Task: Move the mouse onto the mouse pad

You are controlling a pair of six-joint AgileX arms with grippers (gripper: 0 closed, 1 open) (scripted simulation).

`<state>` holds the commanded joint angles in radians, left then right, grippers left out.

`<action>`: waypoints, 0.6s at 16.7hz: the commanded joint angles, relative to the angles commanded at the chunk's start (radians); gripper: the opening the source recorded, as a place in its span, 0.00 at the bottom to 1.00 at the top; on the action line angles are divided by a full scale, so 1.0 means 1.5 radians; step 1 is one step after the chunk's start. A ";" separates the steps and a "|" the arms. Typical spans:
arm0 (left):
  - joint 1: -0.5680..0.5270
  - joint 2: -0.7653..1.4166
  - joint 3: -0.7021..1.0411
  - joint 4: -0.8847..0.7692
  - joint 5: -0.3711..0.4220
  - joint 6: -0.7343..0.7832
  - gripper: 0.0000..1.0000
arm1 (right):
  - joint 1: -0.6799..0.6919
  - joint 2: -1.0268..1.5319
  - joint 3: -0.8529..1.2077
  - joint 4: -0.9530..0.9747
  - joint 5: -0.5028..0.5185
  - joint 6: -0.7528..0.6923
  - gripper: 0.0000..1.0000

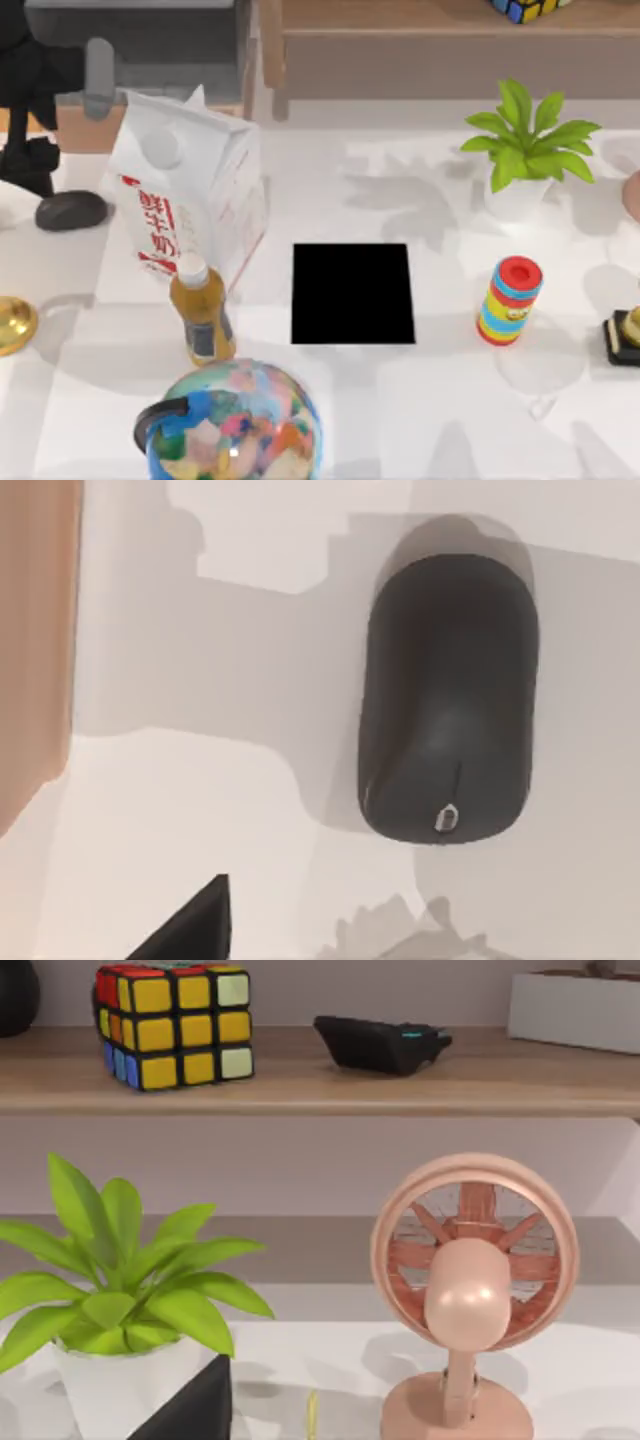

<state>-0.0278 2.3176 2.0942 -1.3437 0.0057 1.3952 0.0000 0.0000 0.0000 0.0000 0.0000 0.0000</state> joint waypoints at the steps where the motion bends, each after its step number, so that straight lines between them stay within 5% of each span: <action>1: 0.000 -0.002 -0.014 0.011 0.000 -0.001 1.00 | 0.000 0.000 0.000 0.000 0.000 0.000 1.00; 10: 0.003 0.019 -0.179 0.193 0.000 0.003 1.00 | 0.000 0.000 0.000 0.000 0.000 0.000 1.00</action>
<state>-0.0226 2.3463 1.8257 -1.0537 0.0053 1.3990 0.0000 0.0000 0.0000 0.0000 0.0000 0.0000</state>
